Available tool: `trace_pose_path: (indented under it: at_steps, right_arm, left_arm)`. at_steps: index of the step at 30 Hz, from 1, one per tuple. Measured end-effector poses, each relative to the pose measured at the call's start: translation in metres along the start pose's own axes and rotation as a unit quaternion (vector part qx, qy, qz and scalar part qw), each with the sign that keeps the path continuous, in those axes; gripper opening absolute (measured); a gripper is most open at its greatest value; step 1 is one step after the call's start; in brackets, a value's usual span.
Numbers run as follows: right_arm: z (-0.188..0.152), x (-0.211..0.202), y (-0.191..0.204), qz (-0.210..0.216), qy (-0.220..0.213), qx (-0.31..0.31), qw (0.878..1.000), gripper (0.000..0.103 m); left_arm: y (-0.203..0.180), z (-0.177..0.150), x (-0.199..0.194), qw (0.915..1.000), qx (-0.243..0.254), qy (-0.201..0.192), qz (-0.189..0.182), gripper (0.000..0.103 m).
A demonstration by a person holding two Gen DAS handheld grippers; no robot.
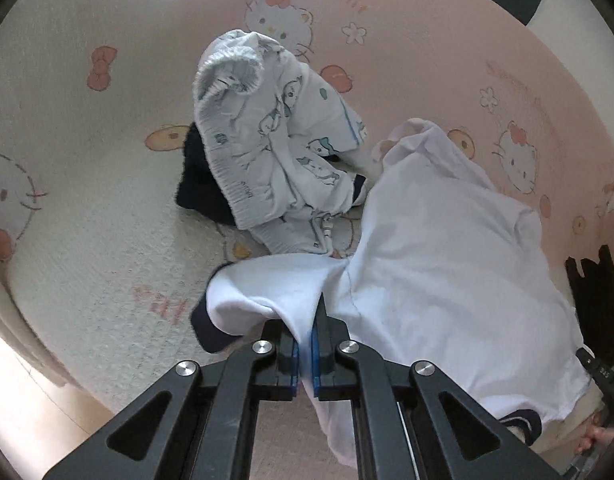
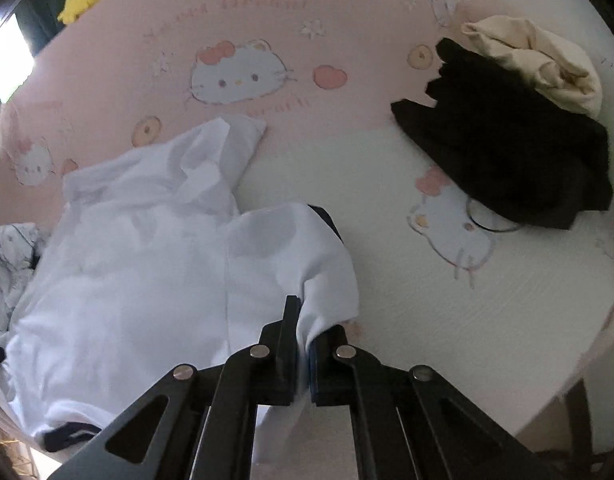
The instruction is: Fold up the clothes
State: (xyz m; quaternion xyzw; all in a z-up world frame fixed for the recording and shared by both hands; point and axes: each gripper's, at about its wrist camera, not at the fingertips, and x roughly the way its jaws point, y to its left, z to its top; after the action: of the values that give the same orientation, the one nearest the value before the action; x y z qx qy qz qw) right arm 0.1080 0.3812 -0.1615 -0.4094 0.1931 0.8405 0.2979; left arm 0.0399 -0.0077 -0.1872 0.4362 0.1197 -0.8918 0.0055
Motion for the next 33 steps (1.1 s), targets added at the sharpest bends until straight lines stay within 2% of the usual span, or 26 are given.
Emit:
trace_pose_path:
  at_steps: [3, 5, 8, 10, 16, 20, 22, 23, 24, 25, 26, 28, 29, 31, 32, 33]
  right_arm:
    - [-0.002, -0.004, -0.008, -0.028, -0.001, 0.0, 1.0, 0.0]
    - [-0.002, -0.004, -0.006, -0.033, 0.002, -0.005, 0.999, 0.0]
    - [-0.005, -0.005, -0.009, -0.036, 0.011, -0.006, 0.999, 0.0]
    - [-0.009, -0.005, -0.013, -0.017, 0.022, 0.002, 1.0, 0.0]
    - [-0.018, -0.006, -0.024, 0.036, 0.042, 0.041, 0.998, 0.0]
    - [-0.024, 0.003, -0.038, 0.112, 0.071, 0.103, 0.986, 0.001]
    - [-0.028, 0.007, -0.046, 0.153, 0.087, 0.137, 0.975, 0.009]
    - [-0.029, 0.01, -0.05, 0.17, 0.092, 0.154, 0.969, 0.024]
    - [-0.03, 0.013, -0.054, 0.184, 0.093, 0.171, 0.963, 0.048]
    - [-0.031, 0.016, -0.059, 0.199, 0.095, 0.188, 0.957, 0.056]
    - [-0.031, 0.019, -0.063, 0.213, 0.097, 0.205, 0.951, 0.063]
    - [-0.033, 0.025, -0.072, 0.241, 0.1, 0.238, 0.936, 0.064]
    - [-0.033, 0.028, -0.077, 0.255, 0.101, 0.254, 0.928, 0.064]
    - [-0.035, 0.034, -0.085, 0.282, 0.104, 0.287, 0.91, 0.064]
    - [-0.033, 0.036, -0.088, 0.287, 0.106, 0.293, 0.906, 0.064]
    - [-0.03, 0.036, -0.089, 0.284, 0.109, 0.29, 0.907, 0.066]
  left_arm:
    - [0.003, 0.0, -0.002, 0.9999, 0.002, 0.007, 0.008, 0.003]
    - [0.012, -0.002, -0.002, 0.9996, -0.022, 0.015, -0.009, 0.003]
    - [0.015, -0.007, -0.007, 0.9999, -0.007, 0.007, 0.007, 0.003]
    - [0.012, -0.009, -0.008, 0.9997, 0.014, 0.0, 0.021, 0.003]
    - [0.018, -0.01, -0.006, 0.9995, 0.02, 0.013, 0.019, 0.003]
    - [0.021, -0.01, -0.005, 0.9993, 0.023, 0.021, 0.018, 0.003]
    - [0.031, -0.01, -0.01, 0.9993, -0.023, 0.011, -0.028, 0.003]
    - [0.037, -0.011, -0.012, 0.9974, -0.048, 0.006, -0.053, 0.003]
    - [0.042, -0.011, -0.014, 0.9942, -0.073, 0.0, -0.079, 0.003]
    - [0.048, -0.01, -0.013, 0.9899, -0.101, 0.009, -0.099, 0.003]
    - [0.053, -0.009, -0.01, 0.9856, -0.121, 0.024, -0.116, 0.004]
    - [0.063, -0.008, -0.004, 0.9762, -0.156, 0.052, -0.142, 0.007]
    - [0.067, -0.008, -0.002, 0.9728, -0.169, 0.059, -0.147, 0.01]
    - [0.075, -0.014, 0.001, 0.9672, -0.197, 0.076, -0.142, 0.028]
    - [0.079, -0.017, 0.003, 0.9641, -0.21, 0.084, -0.139, 0.057]
    - [0.084, -0.02, 0.002, 0.9606, -0.224, 0.083, -0.142, 0.078]
